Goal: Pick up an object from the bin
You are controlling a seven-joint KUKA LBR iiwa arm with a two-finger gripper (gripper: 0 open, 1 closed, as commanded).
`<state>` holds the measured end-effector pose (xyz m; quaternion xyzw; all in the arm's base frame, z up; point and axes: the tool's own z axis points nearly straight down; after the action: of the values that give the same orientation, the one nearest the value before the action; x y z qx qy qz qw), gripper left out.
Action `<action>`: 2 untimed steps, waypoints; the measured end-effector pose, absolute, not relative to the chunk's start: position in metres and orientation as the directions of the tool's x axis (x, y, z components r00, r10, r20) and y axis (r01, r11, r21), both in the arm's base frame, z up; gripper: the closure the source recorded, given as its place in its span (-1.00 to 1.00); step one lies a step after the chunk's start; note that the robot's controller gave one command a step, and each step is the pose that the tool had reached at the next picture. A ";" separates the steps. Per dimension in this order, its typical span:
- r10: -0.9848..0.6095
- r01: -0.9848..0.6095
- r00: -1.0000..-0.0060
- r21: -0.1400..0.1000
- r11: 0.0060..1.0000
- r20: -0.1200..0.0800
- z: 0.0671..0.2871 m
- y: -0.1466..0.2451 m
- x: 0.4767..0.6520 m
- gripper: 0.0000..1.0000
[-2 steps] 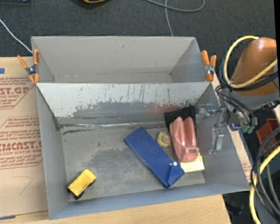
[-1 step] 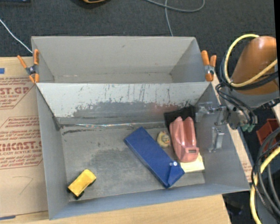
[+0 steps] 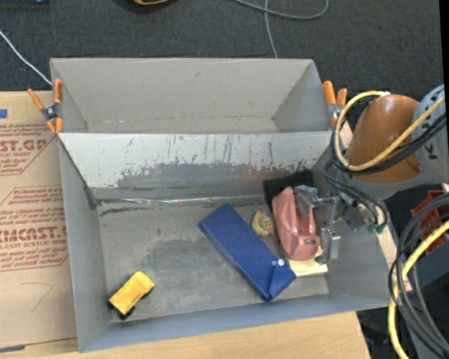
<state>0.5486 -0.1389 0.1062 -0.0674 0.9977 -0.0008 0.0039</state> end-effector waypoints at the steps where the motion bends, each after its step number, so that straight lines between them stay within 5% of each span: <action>1: -0.114 -0.114 -0.993 -0.004 0.993 -0.017 0.072 -0.134 0.542 -1.00; 2: -0.221 -0.221 -0.975 -0.011 0.975 -0.022 0.073 -0.084 0.503 -1.00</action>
Offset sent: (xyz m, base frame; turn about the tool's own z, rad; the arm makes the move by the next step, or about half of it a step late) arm -0.0512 0.0596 -0.0362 -0.0970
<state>0.5029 -0.0842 0.0729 -0.1111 0.9937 -0.0044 0.0117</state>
